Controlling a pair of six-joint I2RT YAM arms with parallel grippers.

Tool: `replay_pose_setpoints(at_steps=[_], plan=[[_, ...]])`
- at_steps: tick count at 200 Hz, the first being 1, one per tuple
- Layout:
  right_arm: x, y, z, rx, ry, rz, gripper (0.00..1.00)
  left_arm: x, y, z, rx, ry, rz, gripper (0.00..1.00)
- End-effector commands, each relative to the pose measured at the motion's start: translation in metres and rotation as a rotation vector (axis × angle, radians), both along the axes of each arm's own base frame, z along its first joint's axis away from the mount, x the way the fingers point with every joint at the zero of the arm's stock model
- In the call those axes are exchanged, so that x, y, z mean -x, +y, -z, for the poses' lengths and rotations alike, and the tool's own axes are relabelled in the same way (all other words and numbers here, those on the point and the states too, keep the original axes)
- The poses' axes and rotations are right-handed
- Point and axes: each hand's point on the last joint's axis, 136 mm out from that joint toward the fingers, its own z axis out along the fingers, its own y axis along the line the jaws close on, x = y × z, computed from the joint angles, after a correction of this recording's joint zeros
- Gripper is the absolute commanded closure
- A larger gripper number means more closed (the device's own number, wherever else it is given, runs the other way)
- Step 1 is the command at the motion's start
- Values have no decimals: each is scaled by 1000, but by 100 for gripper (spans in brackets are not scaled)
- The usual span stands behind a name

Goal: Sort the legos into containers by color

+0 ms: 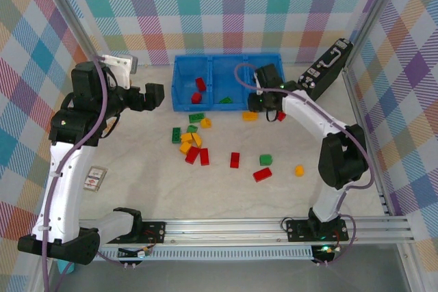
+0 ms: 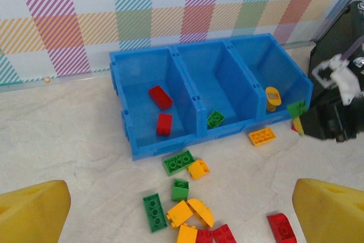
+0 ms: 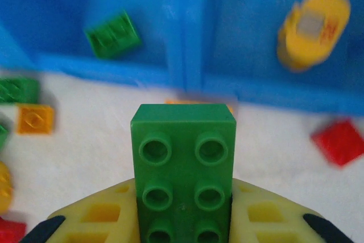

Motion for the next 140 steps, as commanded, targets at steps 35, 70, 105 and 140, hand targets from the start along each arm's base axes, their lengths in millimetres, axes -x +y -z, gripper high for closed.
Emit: replay_pose_setpoints(at_steps=[35,70,105,140], plan=[[-64,33,-57,46,-332,-197,74,2,-1,2,-23,-1,9,0],[-93,60,-52,121,-430,-305,74,0,-2,1,-22,7,16,0],[-110,101,-36,237,-500,-440,73,-2,-1,8,-28,22,10,0],[-129,124,-10,377,-500,-517,72,-4,-3,8,-26,29,17,0]])
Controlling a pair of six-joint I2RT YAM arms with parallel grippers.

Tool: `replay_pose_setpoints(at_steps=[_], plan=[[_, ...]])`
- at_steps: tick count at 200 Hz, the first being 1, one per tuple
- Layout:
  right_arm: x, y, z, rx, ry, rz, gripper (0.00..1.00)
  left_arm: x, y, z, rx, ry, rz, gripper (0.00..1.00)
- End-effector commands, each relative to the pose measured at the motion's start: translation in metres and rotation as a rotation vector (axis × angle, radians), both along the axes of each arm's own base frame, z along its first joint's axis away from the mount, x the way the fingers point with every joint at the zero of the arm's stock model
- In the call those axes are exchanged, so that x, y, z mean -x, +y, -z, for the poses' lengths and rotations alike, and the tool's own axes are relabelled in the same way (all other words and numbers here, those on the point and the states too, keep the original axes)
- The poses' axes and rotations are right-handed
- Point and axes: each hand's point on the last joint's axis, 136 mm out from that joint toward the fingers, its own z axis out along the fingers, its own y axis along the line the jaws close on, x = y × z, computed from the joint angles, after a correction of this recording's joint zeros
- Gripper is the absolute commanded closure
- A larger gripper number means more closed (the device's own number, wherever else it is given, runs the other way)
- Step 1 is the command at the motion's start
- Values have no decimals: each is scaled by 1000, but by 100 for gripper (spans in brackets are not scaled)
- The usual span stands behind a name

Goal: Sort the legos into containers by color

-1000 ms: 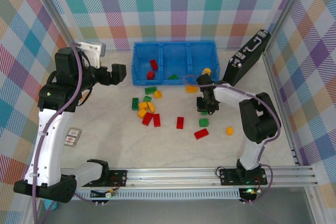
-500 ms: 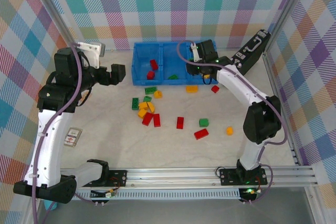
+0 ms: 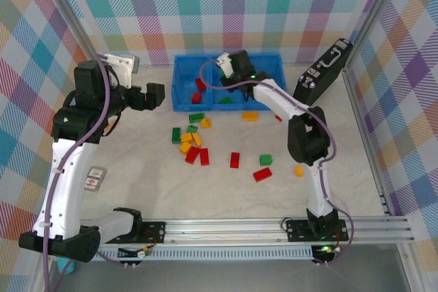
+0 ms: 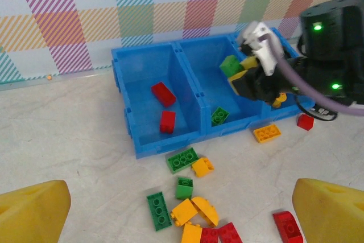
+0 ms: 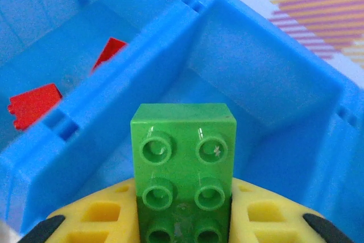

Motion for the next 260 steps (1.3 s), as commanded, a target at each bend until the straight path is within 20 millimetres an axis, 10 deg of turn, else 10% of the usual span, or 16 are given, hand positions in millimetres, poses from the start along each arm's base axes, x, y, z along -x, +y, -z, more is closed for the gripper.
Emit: replay_pose_setpoints(at_steps=[1,116,148,194,260], plan=[[-13,14,-5,120,-90,-59,72,2,-3,2,-7,13,15,0],[-8,9,65,269,31,-14,53,-5,-15,4,41,39,59,0],[2,3,37,229,27,25,41,-5,-18,3,70,41,62,0],[89,-37,-40,26,173,243,39,-8,-18,10,71,61,56,0],[253,-134,40,-137,599,571,25,-3,-25,6,110,55,87,0]])
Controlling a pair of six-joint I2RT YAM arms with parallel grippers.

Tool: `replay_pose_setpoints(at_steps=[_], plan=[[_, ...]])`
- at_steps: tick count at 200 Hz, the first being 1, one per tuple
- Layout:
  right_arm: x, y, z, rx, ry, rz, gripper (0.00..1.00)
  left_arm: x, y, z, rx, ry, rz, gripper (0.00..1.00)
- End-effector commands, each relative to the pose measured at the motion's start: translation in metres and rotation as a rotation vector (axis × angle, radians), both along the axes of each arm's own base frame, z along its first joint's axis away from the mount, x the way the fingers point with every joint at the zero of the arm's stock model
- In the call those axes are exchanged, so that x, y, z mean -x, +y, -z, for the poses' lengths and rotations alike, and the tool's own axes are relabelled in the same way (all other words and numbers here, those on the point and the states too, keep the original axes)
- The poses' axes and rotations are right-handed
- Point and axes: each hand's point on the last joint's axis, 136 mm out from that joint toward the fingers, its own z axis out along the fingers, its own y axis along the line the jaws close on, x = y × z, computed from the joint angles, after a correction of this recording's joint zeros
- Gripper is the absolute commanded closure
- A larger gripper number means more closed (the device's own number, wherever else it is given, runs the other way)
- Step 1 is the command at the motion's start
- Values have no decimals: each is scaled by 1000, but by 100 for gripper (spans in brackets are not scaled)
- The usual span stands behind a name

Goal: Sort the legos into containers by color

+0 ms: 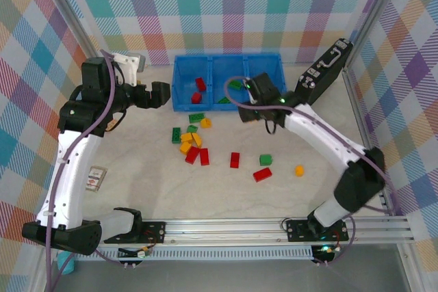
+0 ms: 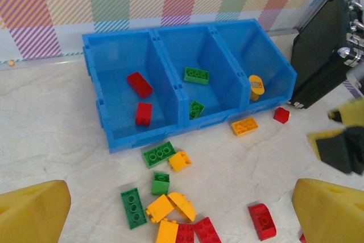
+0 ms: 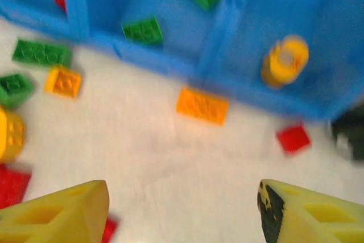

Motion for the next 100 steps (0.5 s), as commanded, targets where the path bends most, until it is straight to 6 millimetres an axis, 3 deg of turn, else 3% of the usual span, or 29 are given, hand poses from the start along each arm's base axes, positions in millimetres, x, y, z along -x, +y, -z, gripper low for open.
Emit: replay_pose_setpoints(at_steps=[1,21,70,100], plan=[[60,-27,73,-71,293,184,25,5,-8,-7,36,-15,30,0],[76,-33,92,-150,352,219,22,5,-11,-5,42,-12,39,0],[82,-45,142,-93,446,282,19,11,-9,-10,41,-27,36,0],[85,-42,161,-94,477,277,18,10,-10,-10,41,-24,37,0]])
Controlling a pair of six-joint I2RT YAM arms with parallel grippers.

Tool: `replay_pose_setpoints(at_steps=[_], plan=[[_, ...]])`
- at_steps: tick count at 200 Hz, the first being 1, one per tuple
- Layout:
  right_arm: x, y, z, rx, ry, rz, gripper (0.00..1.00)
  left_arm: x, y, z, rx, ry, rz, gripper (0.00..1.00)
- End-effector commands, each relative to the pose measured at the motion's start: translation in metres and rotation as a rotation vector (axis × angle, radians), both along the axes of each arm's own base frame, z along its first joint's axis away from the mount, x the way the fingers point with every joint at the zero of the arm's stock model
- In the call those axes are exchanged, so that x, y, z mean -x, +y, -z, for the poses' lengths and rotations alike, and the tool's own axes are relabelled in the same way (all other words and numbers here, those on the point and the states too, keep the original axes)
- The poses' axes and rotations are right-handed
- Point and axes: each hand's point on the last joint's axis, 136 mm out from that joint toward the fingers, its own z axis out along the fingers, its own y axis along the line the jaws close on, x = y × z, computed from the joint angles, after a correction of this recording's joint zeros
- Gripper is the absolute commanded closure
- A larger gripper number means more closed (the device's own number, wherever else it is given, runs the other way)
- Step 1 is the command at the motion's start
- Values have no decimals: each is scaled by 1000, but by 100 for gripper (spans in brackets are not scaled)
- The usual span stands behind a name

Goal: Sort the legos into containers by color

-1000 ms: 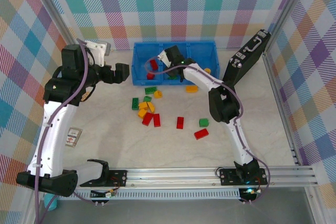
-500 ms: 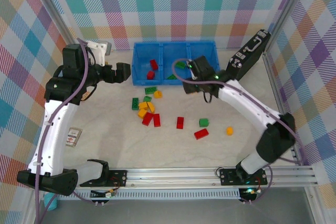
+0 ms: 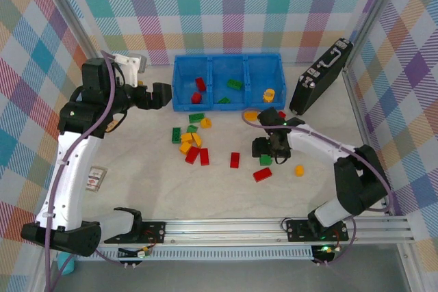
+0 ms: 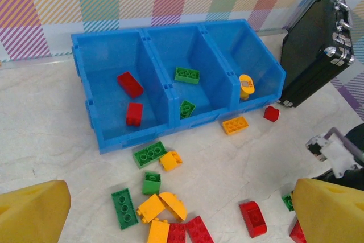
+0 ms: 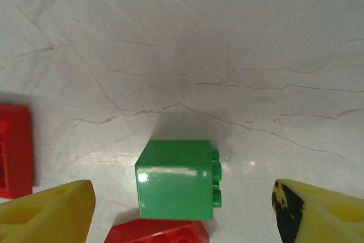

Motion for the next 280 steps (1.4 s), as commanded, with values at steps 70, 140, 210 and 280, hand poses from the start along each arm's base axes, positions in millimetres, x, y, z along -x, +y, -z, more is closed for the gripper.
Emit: replay_pose_setpoints(at_steps=[70,140,210,280], plan=[[7,1,43,16,98,21,49,6,-3,-10,12,-23,7,0],[-72,14,-49,69,-161,-141,67,9,5,-14,-22,-39,-19,0],[-215,76,-169,122,-694,-356,71,9,10,-13,-48,-49,-41,0],[-284,149,-123,307,-790,-661,68,12,15,-16,-69,-56,-56,0]])
